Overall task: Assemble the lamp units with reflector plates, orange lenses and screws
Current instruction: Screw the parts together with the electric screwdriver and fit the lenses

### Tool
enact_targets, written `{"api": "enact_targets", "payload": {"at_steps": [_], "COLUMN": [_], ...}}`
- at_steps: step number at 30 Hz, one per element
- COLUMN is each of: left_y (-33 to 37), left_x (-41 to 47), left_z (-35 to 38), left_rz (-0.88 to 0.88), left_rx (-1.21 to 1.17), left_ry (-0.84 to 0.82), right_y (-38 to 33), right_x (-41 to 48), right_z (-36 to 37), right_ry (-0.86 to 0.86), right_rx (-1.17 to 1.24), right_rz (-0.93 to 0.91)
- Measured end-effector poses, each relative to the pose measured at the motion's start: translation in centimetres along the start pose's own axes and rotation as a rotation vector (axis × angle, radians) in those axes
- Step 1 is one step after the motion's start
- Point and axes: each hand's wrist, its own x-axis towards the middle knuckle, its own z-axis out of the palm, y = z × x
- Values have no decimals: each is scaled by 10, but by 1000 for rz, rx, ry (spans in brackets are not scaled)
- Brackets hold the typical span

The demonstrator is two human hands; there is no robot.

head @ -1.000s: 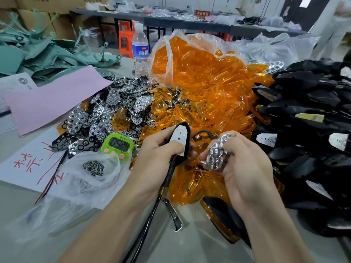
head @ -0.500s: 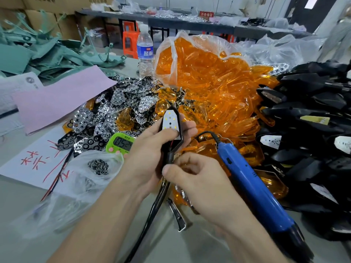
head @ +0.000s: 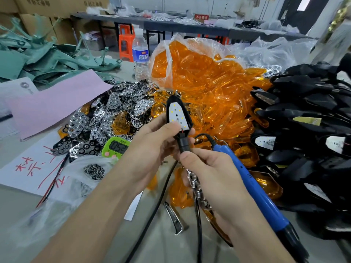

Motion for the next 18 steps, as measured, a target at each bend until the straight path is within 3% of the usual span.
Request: {"api": "enact_targets", "payload": {"at_steps": [15, 18], "left_y": [-16, -17], "left_x": [-5, -6], "left_z": [-11, -10], "left_rz": [93, 77], "left_rx": [138, 135], "left_ry": [141, 120], "right_y": [-10, -10], "right_x": [-10, -11], "right_z": [-12, -9], "right_ry": [-48, -30], "right_rx": [-681, -705], "right_rz": [-31, -65]}}
